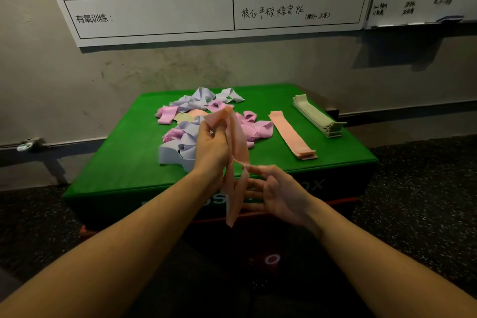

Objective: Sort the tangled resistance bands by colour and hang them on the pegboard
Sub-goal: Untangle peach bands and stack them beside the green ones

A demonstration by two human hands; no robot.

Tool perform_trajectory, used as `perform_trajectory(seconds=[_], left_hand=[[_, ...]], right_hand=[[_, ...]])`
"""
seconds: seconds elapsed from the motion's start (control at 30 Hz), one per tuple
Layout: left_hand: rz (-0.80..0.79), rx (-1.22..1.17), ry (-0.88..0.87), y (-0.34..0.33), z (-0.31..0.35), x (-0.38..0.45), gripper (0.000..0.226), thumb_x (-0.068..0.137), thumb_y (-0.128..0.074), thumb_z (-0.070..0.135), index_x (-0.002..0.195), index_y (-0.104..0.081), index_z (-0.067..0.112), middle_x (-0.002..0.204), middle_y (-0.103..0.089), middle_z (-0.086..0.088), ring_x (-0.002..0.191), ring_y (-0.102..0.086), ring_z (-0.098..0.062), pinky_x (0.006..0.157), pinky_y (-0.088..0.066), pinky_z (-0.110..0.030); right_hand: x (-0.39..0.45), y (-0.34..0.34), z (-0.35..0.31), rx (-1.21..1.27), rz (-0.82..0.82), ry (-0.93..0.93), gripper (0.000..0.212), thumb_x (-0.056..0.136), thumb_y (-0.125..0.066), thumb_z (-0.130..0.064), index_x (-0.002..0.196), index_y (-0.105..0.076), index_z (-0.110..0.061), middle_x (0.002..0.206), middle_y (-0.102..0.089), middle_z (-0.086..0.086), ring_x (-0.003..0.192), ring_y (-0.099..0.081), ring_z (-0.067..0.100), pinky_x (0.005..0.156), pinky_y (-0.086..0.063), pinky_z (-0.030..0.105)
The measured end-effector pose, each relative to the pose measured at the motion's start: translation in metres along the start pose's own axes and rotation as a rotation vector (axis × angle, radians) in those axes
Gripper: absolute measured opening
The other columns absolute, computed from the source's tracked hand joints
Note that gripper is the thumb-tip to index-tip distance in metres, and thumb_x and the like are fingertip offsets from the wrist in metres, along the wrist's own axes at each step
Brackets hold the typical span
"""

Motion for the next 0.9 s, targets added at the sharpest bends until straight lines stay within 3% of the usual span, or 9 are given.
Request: perform_trajectory(seconds=[0.17, 0.27, 0.37, 0.47, 0.53, 0.6, 0.67, 0.8, 0.9], left_hand=[[0.126, -0.06, 0.032, 0.011, -0.008, 0.011, 0.01, 0.105, -0.047, 0.031, 0.108, -0.052, 0.038, 0.111, -0.067, -0.004, 0.095, -0.068, -0.021, 0.079, -0.059, -0.038], [0.15, 0.141, -0.087, 0.019, -0.007, 0.015, 0.008, 0.106, -0.04, 0.031, 0.113, -0.045, 0.033, 0.103, -0.063, 0.002, 0.094, -0.066, -0.016, 0.08, -0.057, -0.036], [0.167, 0.282, -0.18, 0.032, -0.006, 0.021, 0.01, 0.107, -0.038, 0.029, 0.115, -0.044, 0.029, 0.101, -0.06, 0.007, 0.1, -0.063, -0.018, 0.091, -0.054, -0.042], [0.151, 0.374, -0.202, 0.042, -0.009, 0.026, 0.014, 0.107, -0.036, 0.025, 0.118, -0.045, 0.023, 0.099, -0.058, 0.006, 0.094, -0.062, -0.014, 0.082, -0.057, -0.032], [0.117, 0.438, -0.251, 0.043, -0.011, 0.021, 0.018, 0.107, -0.037, 0.02, 0.121, -0.047, 0.015, 0.095, -0.055, 0.01, 0.086, -0.055, 0.0, 0.072, -0.05, -0.016], [0.083, 0.446, -0.277, 0.041, -0.013, 0.016, 0.018, 0.106, -0.04, 0.018, 0.121, -0.049, 0.013, 0.095, -0.053, 0.014, 0.086, -0.052, 0.004, 0.071, -0.043, -0.016], [0.067, 0.397, -0.259, 0.039, -0.013, 0.015, 0.018, 0.106, -0.041, 0.019, 0.12, -0.051, 0.015, 0.098, -0.054, 0.015, 0.09, -0.053, 0.003, 0.074, -0.043, -0.019], [0.056, 0.258, -0.16, 0.039, -0.013, 0.016, 0.014, 0.105, -0.043, 0.024, 0.117, -0.051, 0.026, 0.107, -0.06, 0.008, 0.098, -0.062, -0.01, 0.071, -0.053, -0.027], [0.056, 0.142, -0.033, 0.038, -0.015, 0.016, 0.014, 0.107, -0.039, 0.024, 0.117, -0.048, 0.028, 0.113, -0.062, 0.004, 0.093, -0.066, -0.016, 0.054, -0.057, -0.03]], right_hand=[[-0.008, -0.014, -0.001, -0.181, -0.024, -0.066, 0.039, 0.084, -0.066, -0.007, 0.123, -0.06, -0.007, 0.114, -0.068, 0.014, 0.107, -0.065, 0.028, 0.095, -0.055, 0.045], [-0.008, -0.014, -0.003, -0.24, 0.054, -0.067, 0.022, 0.087, -0.067, -0.001, 0.109, -0.067, -0.003, 0.105, -0.07, 0.013, 0.1, -0.067, 0.026, 0.09, -0.057, 0.039], [-0.002, -0.009, -0.003, -0.285, 0.237, 0.028, 0.012, 0.087, -0.068, -0.004, 0.097, -0.062, -0.006, 0.089, -0.069, 0.012, 0.078, -0.07, 0.021, 0.077, -0.06, 0.036], [0.0, 0.001, -0.01, -0.275, 0.492, 0.175, 0.017, 0.092, -0.066, -0.009, 0.089, -0.05, -0.011, 0.08, -0.062, 0.01, 0.063, -0.068, 0.017, 0.053, -0.057, 0.032], [-0.001, 0.011, -0.017, -0.477, 0.664, 0.242, 0.02, 0.094, -0.062, -0.009, 0.086, -0.044, -0.013, 0.078, -0.056, 0.007, 0.056, -0.062, 0.015, 0.043, -0.049, 0.027], [-0.001, 0.019, -0.024, -0.836, 0.775, 0.28, 0.024, 0.091, -0.059, -0.008, 0.081, -0.038, -0.016, 0.077, -0.045, 0.005, 0.057, -0.05, 0.017, 0.042, -0.042, 0.026], [0.0, 0.026, -0.025, -0.964, 0.794, 0.25, 0.026, 0.09, -0.057, -0.009, 0.076, -0.036, -0.017, 0.077, -0.042, 0.005, 0.06, -0.045, 0.017, 0.048, -0.041, 0.026], [0.002, 0.036, -0.017, -0.503, 0.686, 0.162, 0.03, 0.09, -0.061, -0.008, 0.076, -0.037, -0.02, 0.085, -0.052, 0.012, 0.082, -0.064, 0.022, 0.075, -0.054, 0.045], [0.001, 0.028, -0.013, -0.075, 0.506, 0.116, 0.026, 0.087, -0.067, -0.005, 0.091, -0.043, -0.015, 0.101, -0.059, 0.014, 0.084, -0.065, 0.022, 0.063, -0.057, 0.037]])
Point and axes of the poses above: each hand's wrist, its own x-axis towards the middle knuckle, its own y-axis out of the back of the hand, z = x × y, the point moved 3 cm from there along x, towards the middle knuckle
